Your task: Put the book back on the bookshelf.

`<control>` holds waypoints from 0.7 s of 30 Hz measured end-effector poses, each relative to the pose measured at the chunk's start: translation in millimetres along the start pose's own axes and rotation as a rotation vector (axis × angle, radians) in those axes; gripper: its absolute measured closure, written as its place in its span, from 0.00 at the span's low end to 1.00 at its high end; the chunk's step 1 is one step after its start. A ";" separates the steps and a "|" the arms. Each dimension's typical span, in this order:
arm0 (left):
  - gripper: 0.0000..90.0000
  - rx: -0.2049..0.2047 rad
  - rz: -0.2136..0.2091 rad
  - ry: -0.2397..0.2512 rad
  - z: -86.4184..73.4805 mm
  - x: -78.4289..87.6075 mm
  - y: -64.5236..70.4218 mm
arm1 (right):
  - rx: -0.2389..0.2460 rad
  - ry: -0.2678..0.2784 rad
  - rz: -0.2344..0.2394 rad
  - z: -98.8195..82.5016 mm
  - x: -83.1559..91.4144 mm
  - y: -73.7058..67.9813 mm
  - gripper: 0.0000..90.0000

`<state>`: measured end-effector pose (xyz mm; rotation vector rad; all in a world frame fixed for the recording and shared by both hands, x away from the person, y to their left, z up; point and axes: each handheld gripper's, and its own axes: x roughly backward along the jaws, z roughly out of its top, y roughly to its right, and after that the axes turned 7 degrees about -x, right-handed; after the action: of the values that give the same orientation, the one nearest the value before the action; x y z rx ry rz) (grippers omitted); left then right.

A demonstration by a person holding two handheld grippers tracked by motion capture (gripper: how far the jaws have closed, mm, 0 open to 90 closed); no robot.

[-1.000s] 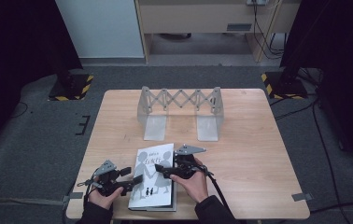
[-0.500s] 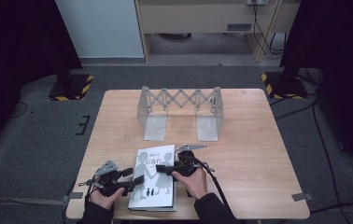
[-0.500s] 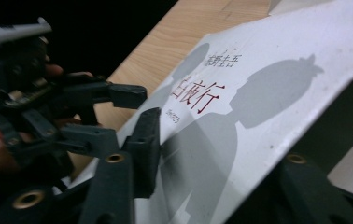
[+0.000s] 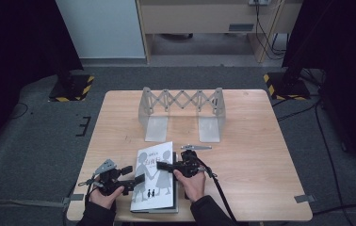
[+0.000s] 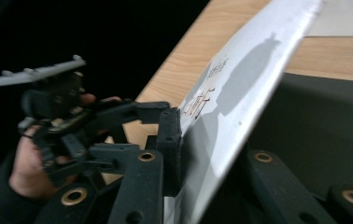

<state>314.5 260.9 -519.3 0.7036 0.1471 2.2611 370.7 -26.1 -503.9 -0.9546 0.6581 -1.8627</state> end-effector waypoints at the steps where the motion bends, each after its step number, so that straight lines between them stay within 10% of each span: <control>1: 0.19 -0.001 -0.007 0.002 0.4 -0.1 0.0 | -0.003 0.005 0.023 1.2 1.0 -0.5 0.85; 21: 0.00 0.059 -0.145 0.057 1.7 -16.6 1.6 | 0.137 0.037 0.137 12.0 19.3 -12.0 0.86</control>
<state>323.8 248.2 -524.7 0.6385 0.2848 2.1463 369.4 -38.7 -481.6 -0.7691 0.5952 -1.7832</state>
